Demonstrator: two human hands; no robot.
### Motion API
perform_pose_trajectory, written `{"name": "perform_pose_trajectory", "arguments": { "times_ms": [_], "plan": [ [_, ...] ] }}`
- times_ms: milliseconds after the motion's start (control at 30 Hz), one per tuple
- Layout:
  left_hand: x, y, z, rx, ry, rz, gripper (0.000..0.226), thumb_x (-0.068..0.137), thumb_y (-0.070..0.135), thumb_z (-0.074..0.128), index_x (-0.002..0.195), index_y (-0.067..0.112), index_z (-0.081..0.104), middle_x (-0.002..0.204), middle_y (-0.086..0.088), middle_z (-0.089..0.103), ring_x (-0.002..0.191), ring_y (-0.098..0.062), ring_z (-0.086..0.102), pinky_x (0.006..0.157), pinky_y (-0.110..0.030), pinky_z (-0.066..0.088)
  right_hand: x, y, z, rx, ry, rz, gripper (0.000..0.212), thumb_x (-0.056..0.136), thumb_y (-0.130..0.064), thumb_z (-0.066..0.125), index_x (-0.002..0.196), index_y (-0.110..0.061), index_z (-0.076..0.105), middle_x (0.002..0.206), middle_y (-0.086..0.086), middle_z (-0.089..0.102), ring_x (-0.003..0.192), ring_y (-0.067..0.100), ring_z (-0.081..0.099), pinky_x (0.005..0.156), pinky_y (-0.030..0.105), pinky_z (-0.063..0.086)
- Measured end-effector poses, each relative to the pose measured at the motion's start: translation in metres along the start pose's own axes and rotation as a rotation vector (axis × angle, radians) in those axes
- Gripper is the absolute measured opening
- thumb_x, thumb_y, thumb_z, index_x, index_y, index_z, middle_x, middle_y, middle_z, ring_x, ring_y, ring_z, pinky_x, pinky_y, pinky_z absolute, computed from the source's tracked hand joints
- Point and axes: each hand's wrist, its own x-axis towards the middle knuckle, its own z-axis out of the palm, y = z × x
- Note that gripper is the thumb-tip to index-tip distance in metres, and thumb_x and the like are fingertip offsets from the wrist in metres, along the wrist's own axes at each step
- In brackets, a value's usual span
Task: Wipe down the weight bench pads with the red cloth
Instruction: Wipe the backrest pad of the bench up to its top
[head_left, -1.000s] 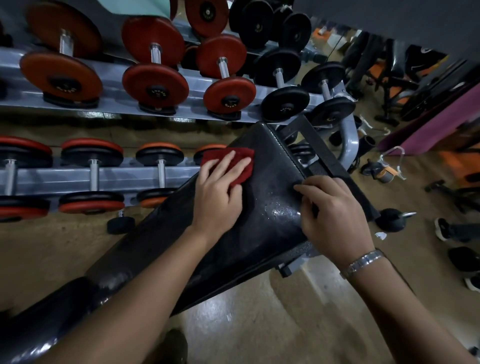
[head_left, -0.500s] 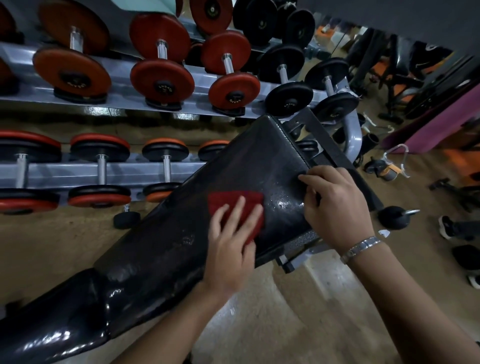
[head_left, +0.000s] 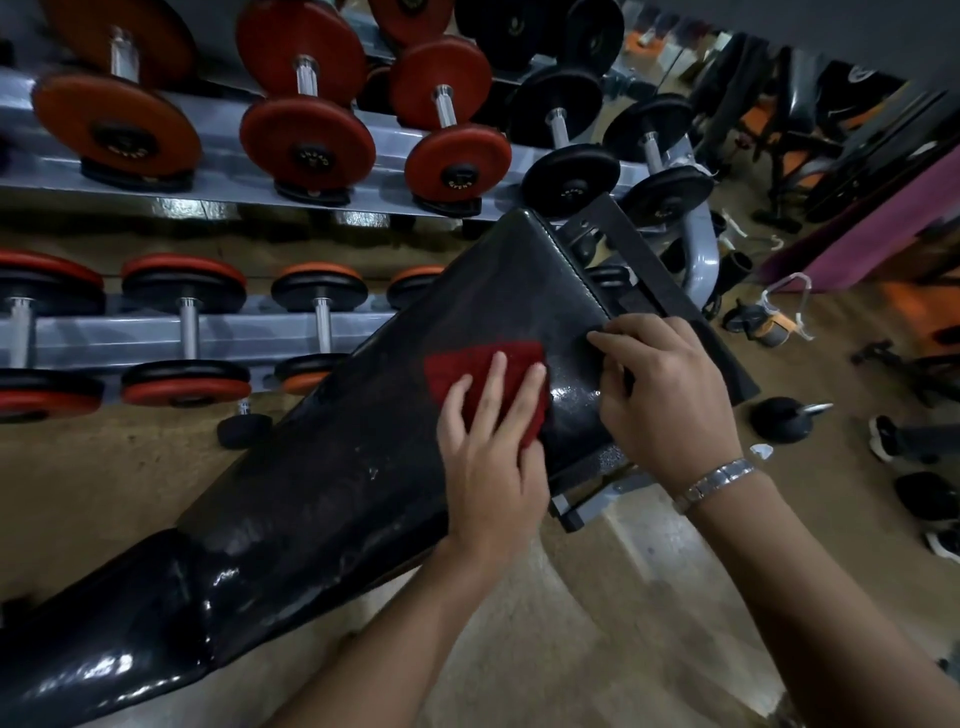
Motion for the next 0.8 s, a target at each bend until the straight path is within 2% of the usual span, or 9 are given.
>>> {"name": "perform_pose_trajectory", "arguments": {
  "times_ms": [100, 167, 233, 367, 467, 600, 700, 767, 800],
  "plan": [
    [-0.028, -0.04, -0.006, 0.096, -0.072, 0.315, 0.064, 0.086, 0.016, 0.051, 0.148, 0.033, 0.054, 0.162, 0.005, 0.039, 0.145, -0.027, 0.035, 0.119, -0.05, 0.033, -0.002, 0.004, -0.002, 0.012, -0.014, -0.006, 0.027, 0.086, -0.002, 0.064, 0.108, -0.011, 0.077, 0.11, 0.002, 0.071, 0.095, 0.026, 0.059, 0.076, 0.037, 0.054],
    [-0.029, -0.072, -0.018, 0.146, -0.075, 0.397, 0.065, 0.083, 0.014, 0.053, 0.145, 0.033, 0.056, 0.16, 0.004, 0.044, 0.141, -0.029, 0.04, 0.112, -0.054, 0.04, -0.002, 0.006, -0.004, 0.024, -0.021, -0.019, 0.027, 0.085, -0.002, 0.065, 0.108, -0.011, 0.077, 0.11, 0.002, 0.072, 0.094, 0.025, 0.059, 0.08, 0.028, 0.049],
    [-0.018, -0.076, -0.023, 0.132, -0.055, 0.312, 0.064, 0.083, 0.014, 0.051, 0.145, 0.033, 0.057, 0.159, 0.004, 0.044, 0.139, -0.03, 0.041, 0.112, -0.054, 0.04, -0.002, 0.008, -0.003, 0.042, -0.023, -0.011, 0.028, 0.085, -0.001, 0.065, 0.108, -0.011, 0.078, 0.112, 0.001, 0.073, 0.094, 0.025, 0.059, 0.083, 0.025, 0.045],
    [0.011, -0.013, -0.011, 0.065, -0.006, 0.093, 0.062, 0.089, 0.019, 0.045, 0.148, 0.034, 0.054, 0.162, 0.006, 0.04, 0.141, -0.03, 0.036, 0.119, -0.05, 0.031, -0.001, 0.009, -0.001, 0.069, -0.018, 0.022, 0.035, 0.081, 0.006, 0.061, 0.106, -0.011, 0.078, 0.113, 0.001, 0.074, 0.095, 0.026, 0.059, 0.084, 0.026, 0.045],
    [0.004, 0.0, -0.004, 0.07, -0.058, 0.21, 0.061, 0.088, 0.019, 0.048, 0.148, 0.033, 0.054, 0.163, 0.006, 0.038, 0.144, -0.029, 0.034, 0.121, -0.047, 0.028, 0.002, 0.011, -0.003, 0.11, -0.025, 0.049, 0.039, 0.077, 0.009, 0.059, 0.103, -0.012, 0.079, 0.111, 0.0, 0.074, 0.093, 0.024, 0.059, 0.082, 0.027, 0.045],
    [-0.017, -0.048, -0.016, 0.137, -0.076, 0.416, 0.062, 0.082, 0.014, 0.054, 0.142, 0.031, 0.061, 0.158, 0.003, 0.047, 0.14, -0.031, 0.042, 0.11, -0.055, 0.04, 0.002, 0.014, -0.008, 0.149, -0.047, 0.067, 0.038, 0.08, 0.01, 0.061, 0.102, -0.014, 0.079, 0.112, -0.003, 0.075, 0.098, 0.021, 0.061, 0.084, 0.027, 0.045],
    [-0.008, -0.046, -0.019, 0.111, -0.029, 0.285, 0.061, 0.084, 0.014, 0.051, 0.141, 0.031, 0.062, 0.157, 0.004, 0.047, 0.138, -0.031, 0.043, 0.111, -0.055, 0.04, 0.005, 0.014, -0.011, 0.182, -0.073, 0.095, 0.039, 0.082, 0.011, 0.06, 0.103, -0.015, 0.08, 0.114, -0.005, 0.075, 0.102, 0.02, 0.062, 0.087, 0.029, 0.049],
    [0.0, -0.014, -0.012, 0.07, 0.001, 0.169, 0.06, 0.086, 0.017, 0.049, 0.144, 0.032, 0.059, 0.159, 0.006, 0.044, 0.138, -0.031, 0.04, 0.114, -0.052, 0.036, 0.01, 0.014, -0.015, 0.19, -0.107, 0.112, 0.044, 0.08, 0.013, 0.056, 0.104, -0.016, 0.08, 0.115, -0.005, 0.075, 0.103, 0.02, 0.062, 0.089, 0.03, 0.051],
    [0.0, 0.002, -0.007, 0.055, -0.007, 0.166, 0.061, 0.086, 0.018, 0.049, 0.145, 0.033, 0.058, 0.161, 0.006, 0.043, 0.139, -0.031, 0.039, 0.116, -0.051, 0.034, 0.012, 0.014, -0.017, 0.197, -0.125, 0.118, 0.047, 0.078, 0.014, 0.055, 0.104, -0.016, 0.08, 0.115, -0.005, 0.075, 0.105, 0.019, 0.063, 0.09, 0.029, 0.05]
  ]
}}
